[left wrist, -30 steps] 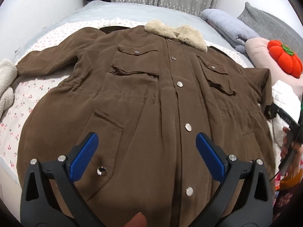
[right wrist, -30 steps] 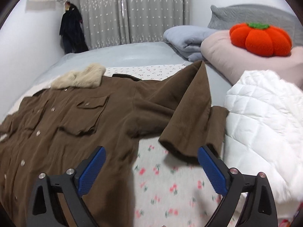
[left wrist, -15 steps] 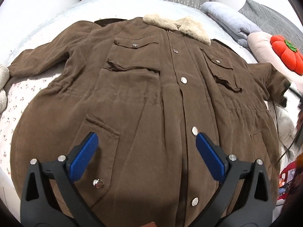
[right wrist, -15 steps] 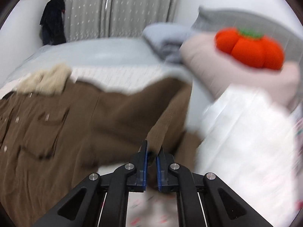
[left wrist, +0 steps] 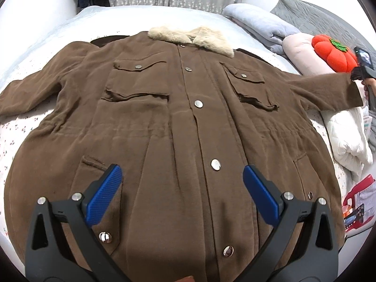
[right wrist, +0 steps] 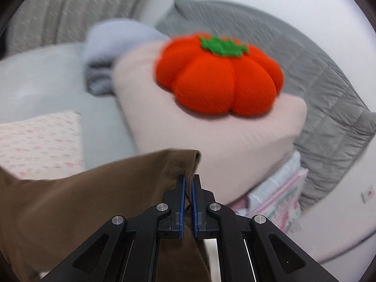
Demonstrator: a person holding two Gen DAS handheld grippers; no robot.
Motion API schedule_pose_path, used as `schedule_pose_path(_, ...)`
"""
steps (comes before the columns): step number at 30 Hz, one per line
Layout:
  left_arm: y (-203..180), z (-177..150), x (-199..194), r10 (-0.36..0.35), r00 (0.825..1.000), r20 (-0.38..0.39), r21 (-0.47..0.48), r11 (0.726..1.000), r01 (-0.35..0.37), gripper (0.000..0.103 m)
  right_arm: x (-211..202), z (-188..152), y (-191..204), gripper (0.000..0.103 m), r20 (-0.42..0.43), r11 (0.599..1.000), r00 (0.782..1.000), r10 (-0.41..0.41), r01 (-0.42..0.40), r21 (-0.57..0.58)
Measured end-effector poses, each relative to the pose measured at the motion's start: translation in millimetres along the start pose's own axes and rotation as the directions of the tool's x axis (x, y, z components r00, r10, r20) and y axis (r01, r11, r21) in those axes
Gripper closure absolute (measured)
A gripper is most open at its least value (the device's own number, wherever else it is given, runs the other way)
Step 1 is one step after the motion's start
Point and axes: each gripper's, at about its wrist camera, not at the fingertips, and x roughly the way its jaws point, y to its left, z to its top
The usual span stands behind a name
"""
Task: Fold large clothes
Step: 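Grasp the coat sleeve cuff with the right gripper and pull it outward, then grasp the other coat sleeve with the left gripper and pull it outward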
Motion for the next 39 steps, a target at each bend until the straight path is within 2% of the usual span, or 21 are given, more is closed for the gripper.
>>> schedule_pose_path(1, 0, 0, 0, 0.005, 1.0, -0.001, 0.002, 1.0, -0.005, 0.001, 16, 2, -5, 0.099, -0.023, 0.999, 0.999, -0.031, 0.031, 0.016)
schedule_pose_path(2, 0, 0, 0, 0.011, 1.0, -0.001, 0.002, 1.0, -0.011, 0.001, 27, 3, -13, 0.098, -0.037, 0.998, 0.999, 0.011, -0.009, 0.059)
schedule_pose_path(4, 3, -1, -3, 0.017, 1.0, 0.01, -0.001, 1.0, -0.017, 0.001, 40, -7, -39, 0.091, -0.077, 0.96, 0.98, 0.186, -0.165, 0.225)
schedule_pose_path(6, 5, -2, -5, 0.02, 1.0, 0.02, -0.004, 1.0, -0.02, 0.001, 33, -19, -57, 0.077, -0.018, 0.9, 0.945, 0.325, -0.304, 0.314)
schedule_pose_path(8, 6, -3, -5, 0.017, 1.0, 0.019, -0.007, 1.0, -0.017, 0.001, 14, -32, -59, 0.054, 0.038, 0.884, 0.929, 0.369, -0.363, 0.293)
schedule_pose_path(10, 6, -4, -7, 0.008, 1.0, 0.019, -0.012, 1.0, -0.007, 0.001, -6, -47, -64, 0.045, 0.077, 0.878, 0.91, 0.407, -0.413, 0.241)
schedule_pose_path(12, 4, -5, -8, -0.007, 1.0, 0.018, -0.013, 1.0, 0.007, 0.001, -17, -61, -64, 0.041, 0.075, 0.853, 0.883, 0.463, -0.467, 0.232)
schedule_pose_path(16, -4, -8, -8, -0.026, 1.0, 0.013, -0.004, 1.0, 0.026, 0.001, -6, -80, -59, 0.04, 0.01, 0.817, 0.853, 0.522, -0.503, 0.282)
schedule_pose_path(18, -7, -11, -7, -0.023, 1.0, 0.008, 0.013, 1.0, 0.023, 0.001, 2, -86, -50, 0.044, -0.01, 0.83, 0.865, 0.502, -0.479, 0.284)
schedule_pose_path(19, -7, -12, -6, -0.018, 1.0, 0.003, 0.018, 1.0, 0.018, 0.001, 6, -87, -42, 0.065, -0.022, 0.847, 0.875, 0.483, -0.461, 0.265)
schedule_pose_path(20, -6, -13, -5, -0.015, 1.0, -0.001, 0.018, 1.0, 0.015, 0.001, 9, -86, -34, 0.093, -0.032, 0.867, 0.887, 0.461, -0.443, 0.229)
schedule_pose_path(22, -2, -15, -6, -0.007, 1.0, -0.006, 0.01, 1.0, 0.007, 0.001, -1, -84, -21, 0.096, 0.008, 0.921, 0.929, 0.369, -0.367, 0.133)
schedule_pose_path(23, 4, -16, -8, 0.001, 1.0, -0.003, 0.0, 1.0, -0.001, 0.001, -6, -82, -15, 0.097, 0.037, 0.959, 0.961, 0.273, -0.275, 0.073)
schedule_pose_path(24, 7, -17, -8, 0.006, 1.0, -0.002, -0.007, 1.0, -0.006, 0.001, -2, -80, -5, 0.097, 0.035, 0.991, 0.991, 0.13, -0.13, 0.004)
schedule_pose_path(25, 14, -18, -10, 0.014, 1.0, -0.001, -0.019, 1.0, -0.014, 0.001, 9, -80, 4, 0.097, 0.0, 0.998, 0.999, 0.046, -0.046, -0.034)
schedule_pose_path(27, 30, -17, -14, 0.031, 1.0, 0.002, -0.052, 0.998, -0.031, 0.001, 17, -80, 6, 0.097, -0.043, 0.999, 0.998, 0.042, -0.042, 0.005)
schedule_pose_path(30, 65, -11, -22, 0.109, 0.994, 0.021, -0.1, 0.989, -0.107, 0.001, 0, -80, 6, 0.089, 0.012, 0.997, 0.999, 0.052, -0.053, 0.056)
schedule_pose_path(31, 84, -5, -26, 0.167, 0.986, 0.025, -0.117, 0.98, -0.163, 0.001, -9, -81, 10, 0.08, 0.033, 0.998, 0.998, 0.046, -0.047, 0.037)
schedule_pose_path(32, 96, -2, -29, 0.204, 0.979, 0.027, -0.128, 0.972, -0.199, 0.001, -18, -81, 11, 0.062, 0.052, 0.999, 0.998, 0.042, -0.043, 0.022)
schedule_pose_path(34, 127, 7, -33, 0.274, 0.961, 0.025, -0.163, 0.95, -0.266, 0.001, -40, -85, 15, 0.039, 0.108, 0.998, 0.992, 0.058, -0.059, 0.006)
schedule_pose_path(39, 220, 29, -43, 0.384, 0.923, 0.019, -0.298, 0.883, -0.362, 0.001, -82, -92, 31, 0.03, 0.159, 0.978, 0.966, 0.206, -0.208, -0.008)
